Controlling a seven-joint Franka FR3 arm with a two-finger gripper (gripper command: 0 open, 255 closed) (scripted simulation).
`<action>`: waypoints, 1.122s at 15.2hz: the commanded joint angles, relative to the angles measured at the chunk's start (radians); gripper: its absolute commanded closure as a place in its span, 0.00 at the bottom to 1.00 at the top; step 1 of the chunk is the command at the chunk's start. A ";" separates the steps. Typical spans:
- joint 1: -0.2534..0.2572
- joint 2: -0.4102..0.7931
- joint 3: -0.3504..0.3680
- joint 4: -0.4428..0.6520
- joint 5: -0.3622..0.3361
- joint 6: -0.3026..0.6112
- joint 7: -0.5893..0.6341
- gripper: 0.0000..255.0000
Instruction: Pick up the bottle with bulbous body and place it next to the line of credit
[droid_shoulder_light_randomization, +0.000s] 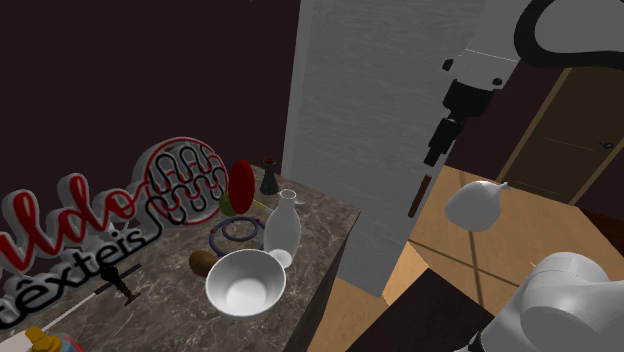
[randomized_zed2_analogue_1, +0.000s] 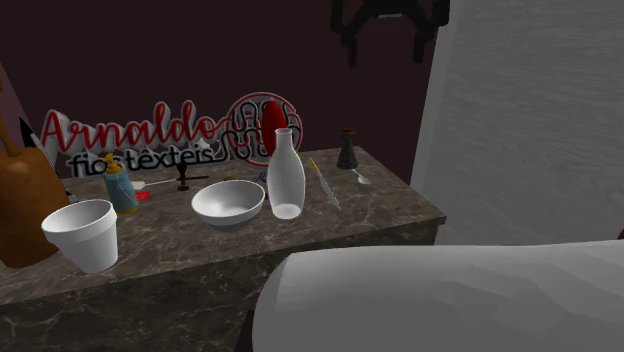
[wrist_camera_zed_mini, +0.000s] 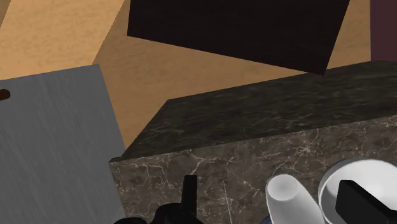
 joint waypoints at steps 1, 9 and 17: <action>0.000 0.000 0.000 0.000 0.000 0.000 0.000 0.00; 0.018 0.203 0.100 0.002 0.054 0.195 0.103 0.00; 0.026 0.458 0.197 0.086 0.058 0.362 0.210 0.00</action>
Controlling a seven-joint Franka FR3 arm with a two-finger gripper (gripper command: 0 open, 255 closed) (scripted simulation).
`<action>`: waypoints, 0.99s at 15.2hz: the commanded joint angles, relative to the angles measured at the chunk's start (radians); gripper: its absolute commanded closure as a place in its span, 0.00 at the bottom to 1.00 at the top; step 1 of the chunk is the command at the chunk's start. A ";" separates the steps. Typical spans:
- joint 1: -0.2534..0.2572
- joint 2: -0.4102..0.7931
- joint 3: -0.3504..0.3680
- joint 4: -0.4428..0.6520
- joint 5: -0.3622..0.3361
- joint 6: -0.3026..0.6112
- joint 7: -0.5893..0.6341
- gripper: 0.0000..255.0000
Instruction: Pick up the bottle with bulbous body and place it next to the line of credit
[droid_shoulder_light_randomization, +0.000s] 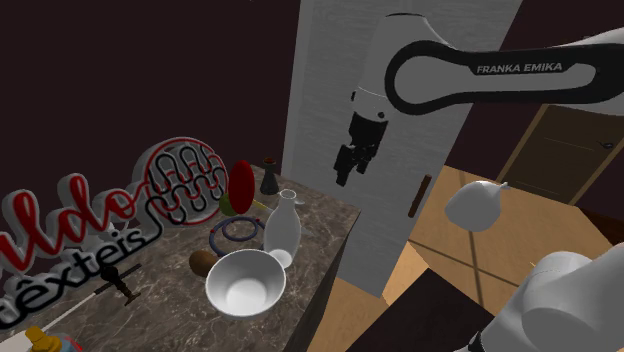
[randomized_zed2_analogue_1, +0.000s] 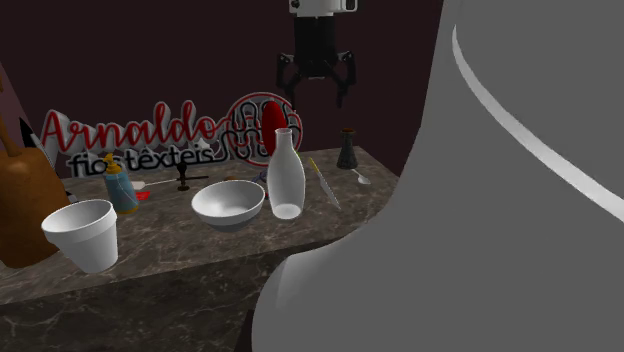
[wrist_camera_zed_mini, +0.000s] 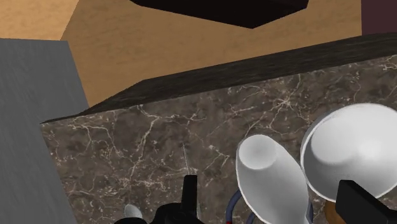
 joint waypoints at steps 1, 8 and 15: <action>0.002 0.076 0.026 0.032 -0.006 0.042 0.033 0.00; 0.016 0.334 0.094 0.182 -0.066 0.138 0.142 0.00; 0.034 0.473 0.111 0.248 -0.116 0.201 0.199 0.00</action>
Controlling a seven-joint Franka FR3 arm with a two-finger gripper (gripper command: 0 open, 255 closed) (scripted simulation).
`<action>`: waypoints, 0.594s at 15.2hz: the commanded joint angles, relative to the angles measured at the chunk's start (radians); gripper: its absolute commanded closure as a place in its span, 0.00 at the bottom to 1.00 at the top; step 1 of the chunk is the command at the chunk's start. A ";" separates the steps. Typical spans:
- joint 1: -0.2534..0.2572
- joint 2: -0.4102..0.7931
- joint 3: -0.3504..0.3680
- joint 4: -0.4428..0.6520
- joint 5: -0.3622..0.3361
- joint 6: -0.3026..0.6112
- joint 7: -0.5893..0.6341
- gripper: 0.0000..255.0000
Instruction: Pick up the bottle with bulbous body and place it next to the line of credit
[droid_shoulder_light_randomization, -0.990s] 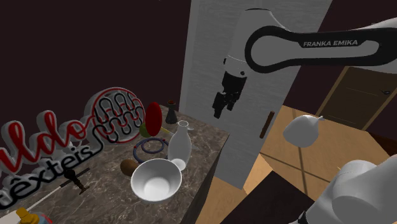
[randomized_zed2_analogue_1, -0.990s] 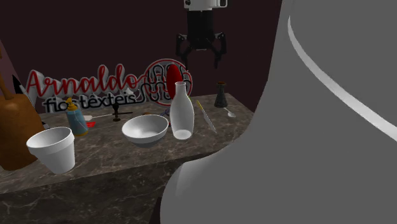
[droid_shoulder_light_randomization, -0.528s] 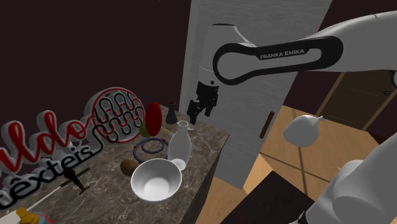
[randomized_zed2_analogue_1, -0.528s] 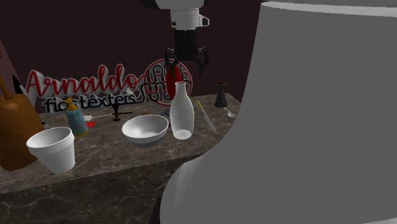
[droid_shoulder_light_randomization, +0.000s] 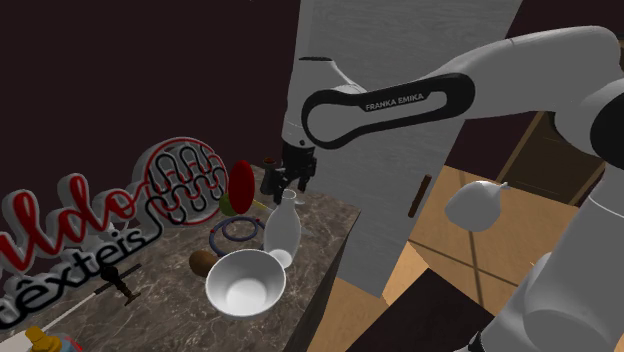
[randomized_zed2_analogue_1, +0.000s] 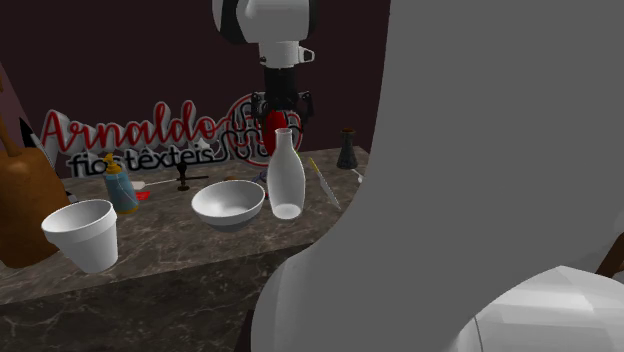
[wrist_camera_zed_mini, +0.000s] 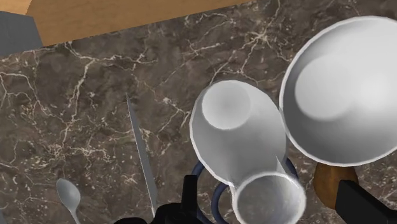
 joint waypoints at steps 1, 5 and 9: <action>0.002 0.008 0.001 -0.015 -0.004 0.023 0.005 0.00; 0.003 0.027 0.000 -0.041 -0.013 0.067 0.011 0.00; 0.003 0.028 0.000 -0.041 -0.013 0.067 0.011 0.00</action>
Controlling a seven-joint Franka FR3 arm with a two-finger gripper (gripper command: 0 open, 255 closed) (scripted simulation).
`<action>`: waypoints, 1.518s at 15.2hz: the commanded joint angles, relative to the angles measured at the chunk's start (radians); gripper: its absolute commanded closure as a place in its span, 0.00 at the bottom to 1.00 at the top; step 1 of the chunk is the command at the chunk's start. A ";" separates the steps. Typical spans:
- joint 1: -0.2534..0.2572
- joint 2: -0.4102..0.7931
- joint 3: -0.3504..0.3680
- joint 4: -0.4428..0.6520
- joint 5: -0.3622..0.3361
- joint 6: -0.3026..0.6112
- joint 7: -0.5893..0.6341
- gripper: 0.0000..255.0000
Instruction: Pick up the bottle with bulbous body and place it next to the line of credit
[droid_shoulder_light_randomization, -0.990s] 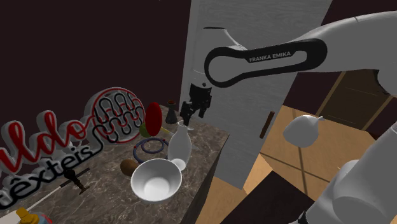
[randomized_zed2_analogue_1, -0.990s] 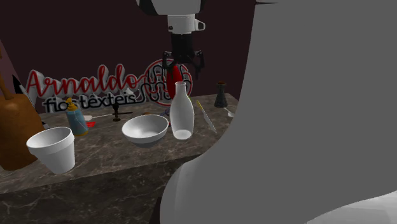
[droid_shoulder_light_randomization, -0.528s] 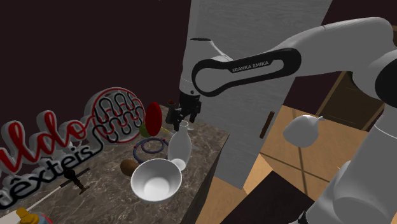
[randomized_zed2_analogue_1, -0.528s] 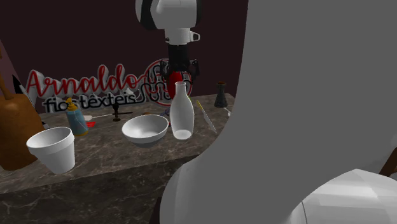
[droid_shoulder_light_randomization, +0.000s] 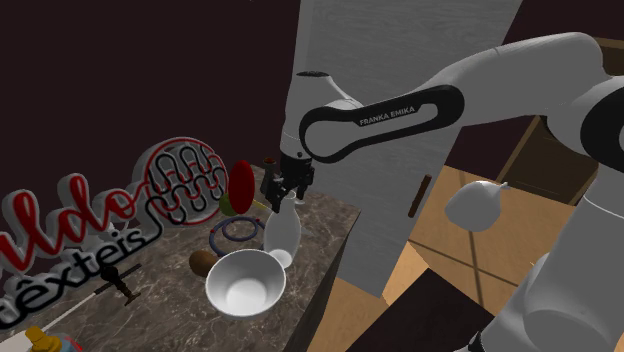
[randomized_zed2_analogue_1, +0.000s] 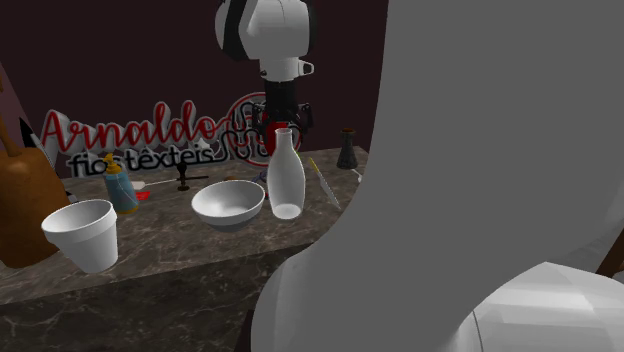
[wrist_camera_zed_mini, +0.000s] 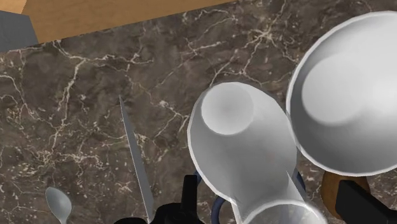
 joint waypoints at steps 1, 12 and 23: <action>0.000 0.000 0.000 0.000 0.000 0.000 0.000 0.00; 0.000 0.000 0.000 0.000 0.000 0.001 0.000 1.00; -0.003 -0.039 0.001 0.090 0.019 -0.126 -0.015 1.00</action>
